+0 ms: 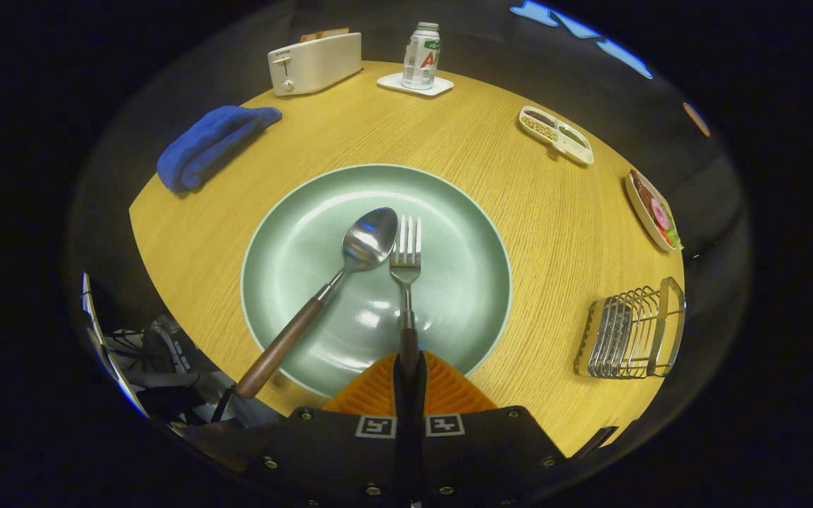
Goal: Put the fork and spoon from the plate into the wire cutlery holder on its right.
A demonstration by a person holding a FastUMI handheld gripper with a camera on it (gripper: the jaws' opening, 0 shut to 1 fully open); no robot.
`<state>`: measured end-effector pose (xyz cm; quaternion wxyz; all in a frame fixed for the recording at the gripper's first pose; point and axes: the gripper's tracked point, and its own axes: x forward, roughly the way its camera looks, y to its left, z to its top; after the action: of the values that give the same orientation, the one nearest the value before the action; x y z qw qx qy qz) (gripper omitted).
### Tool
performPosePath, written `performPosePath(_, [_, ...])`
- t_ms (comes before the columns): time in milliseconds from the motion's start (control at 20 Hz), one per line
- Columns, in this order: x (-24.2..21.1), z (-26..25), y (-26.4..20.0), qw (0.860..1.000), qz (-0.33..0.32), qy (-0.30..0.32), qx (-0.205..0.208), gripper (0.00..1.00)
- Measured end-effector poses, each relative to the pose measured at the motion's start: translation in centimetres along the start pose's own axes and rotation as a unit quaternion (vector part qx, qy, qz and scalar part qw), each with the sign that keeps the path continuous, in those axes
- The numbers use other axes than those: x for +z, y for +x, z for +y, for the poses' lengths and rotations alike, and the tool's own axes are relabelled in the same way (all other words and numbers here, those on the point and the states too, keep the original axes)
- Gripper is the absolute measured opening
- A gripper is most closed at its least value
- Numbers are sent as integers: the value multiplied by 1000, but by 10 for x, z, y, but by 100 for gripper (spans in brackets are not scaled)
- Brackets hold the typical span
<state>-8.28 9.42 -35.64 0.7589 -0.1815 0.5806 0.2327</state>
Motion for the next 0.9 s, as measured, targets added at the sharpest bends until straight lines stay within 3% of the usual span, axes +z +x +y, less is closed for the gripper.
performPosePath(300, [-6, -43, -46, 998, 29, -47, 4, 1])
performPosePath(450, [-15, -80, -72, 996, 48, -71, -14, 1])
performPosePath(900, [-41, -145, -122, 993, 87, -68, -37, 1])
